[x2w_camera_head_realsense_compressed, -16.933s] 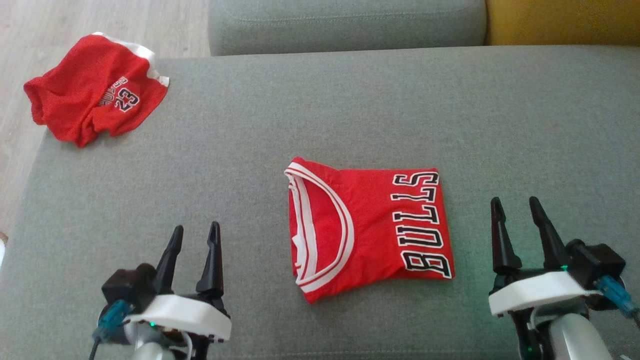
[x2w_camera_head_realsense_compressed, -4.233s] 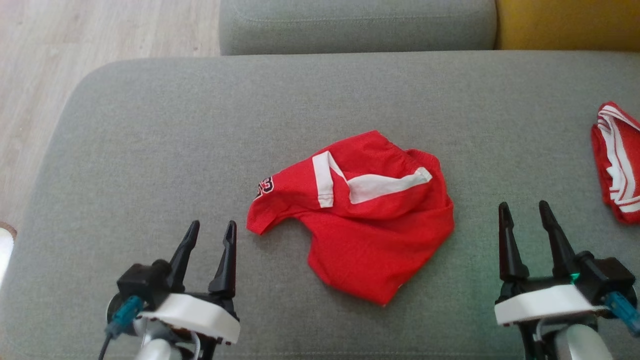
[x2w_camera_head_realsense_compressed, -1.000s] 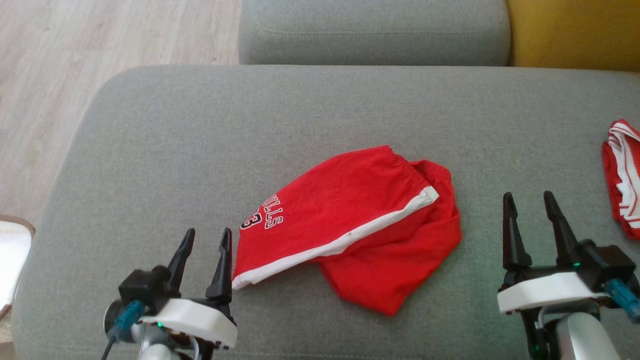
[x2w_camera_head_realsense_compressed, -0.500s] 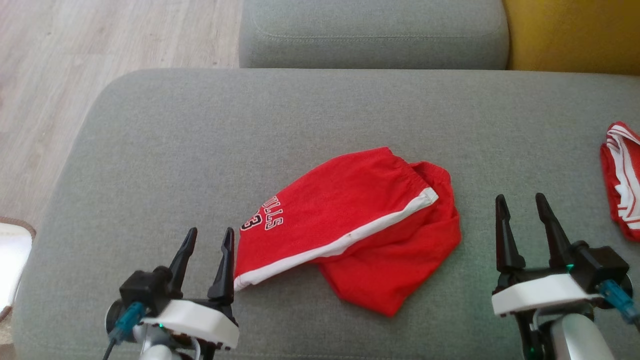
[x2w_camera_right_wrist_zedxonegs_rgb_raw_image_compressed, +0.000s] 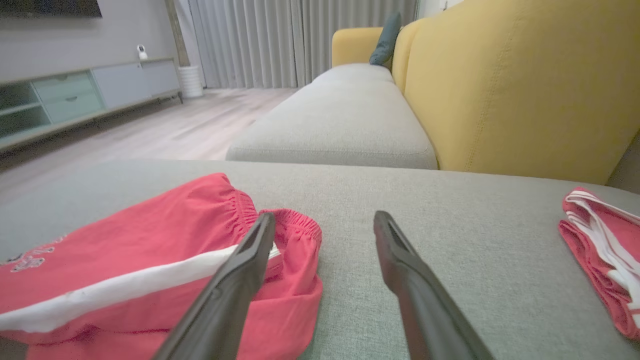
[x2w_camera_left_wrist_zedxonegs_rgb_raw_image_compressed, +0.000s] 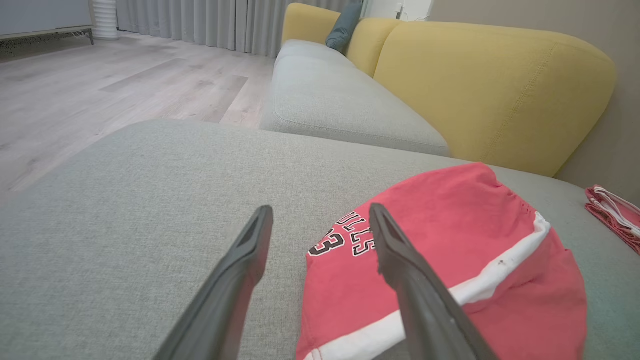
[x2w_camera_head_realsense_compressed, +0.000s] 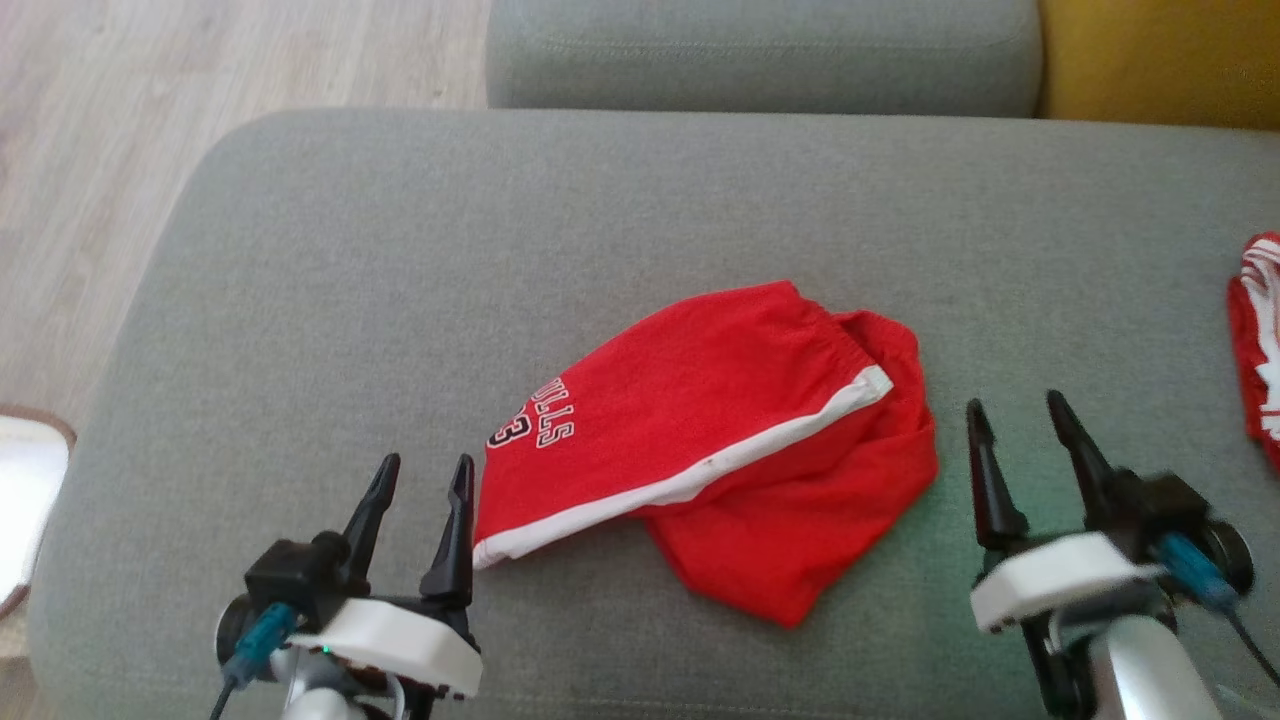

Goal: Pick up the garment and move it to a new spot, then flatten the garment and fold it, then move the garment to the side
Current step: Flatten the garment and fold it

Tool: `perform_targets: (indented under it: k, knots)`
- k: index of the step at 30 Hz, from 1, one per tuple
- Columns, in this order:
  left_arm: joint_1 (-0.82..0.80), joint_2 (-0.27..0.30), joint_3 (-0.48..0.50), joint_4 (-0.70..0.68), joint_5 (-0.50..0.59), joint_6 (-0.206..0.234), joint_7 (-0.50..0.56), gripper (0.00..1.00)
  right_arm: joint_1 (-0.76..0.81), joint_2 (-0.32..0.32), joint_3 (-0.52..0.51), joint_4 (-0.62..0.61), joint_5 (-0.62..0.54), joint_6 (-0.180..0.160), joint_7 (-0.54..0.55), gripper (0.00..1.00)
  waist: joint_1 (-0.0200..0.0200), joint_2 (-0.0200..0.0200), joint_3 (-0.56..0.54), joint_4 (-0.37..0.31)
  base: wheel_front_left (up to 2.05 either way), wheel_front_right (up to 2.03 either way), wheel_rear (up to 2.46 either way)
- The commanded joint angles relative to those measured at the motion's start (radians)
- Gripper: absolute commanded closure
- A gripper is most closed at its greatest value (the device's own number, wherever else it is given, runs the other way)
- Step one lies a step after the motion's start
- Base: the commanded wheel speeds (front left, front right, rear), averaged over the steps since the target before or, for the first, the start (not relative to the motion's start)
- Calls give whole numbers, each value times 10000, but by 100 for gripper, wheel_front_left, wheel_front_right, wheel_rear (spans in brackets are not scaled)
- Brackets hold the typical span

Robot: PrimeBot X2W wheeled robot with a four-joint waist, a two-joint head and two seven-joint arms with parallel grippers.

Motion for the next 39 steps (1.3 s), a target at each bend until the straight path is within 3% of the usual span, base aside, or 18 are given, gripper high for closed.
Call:
perform_targets:
  k: [1,7,12,20,31,37,39]
  knots:
    - [-390,-25,381,-276,99,-37,-124,0,-730,-52,302,-193,-266,65,131,0,0,0,128,95,0,0,0]
    - [-608,-68,319,-287,77,-48,-124,0,-1790,-88,458,700,-1385,65,1059,0,0,0,602,452,0,0,0]
    - [-754,-90,278,-297,42,-40,-124,0,-2534,-647,784,1505,-1682,65,1737,0,0,0,956,732,0,0,0]
    - [-860,-106,256,-310,-24,-4,-124,0,-2955,-1348,1671,2074,-1298,65,2428,0,0,0,1227,963,0,0,0]
    - [-854,-109,188,-327,-101,67,-124,0,-2889,-1935,3012,1864,-648,65,3015,1,0,0,1220,972,0,0,0]
    - [-834,-109,135,-304,-98,77,-124,0,-2832,-2253,3601,1633,-228,65,3512,21,0,0,1186,924,0,0,0]
    - [-834,-109,127,-285,-94,62,-124,0,-2871,-2305,3744,1658,-134,65,3583,42,0,0,1165,929,0,0,0]
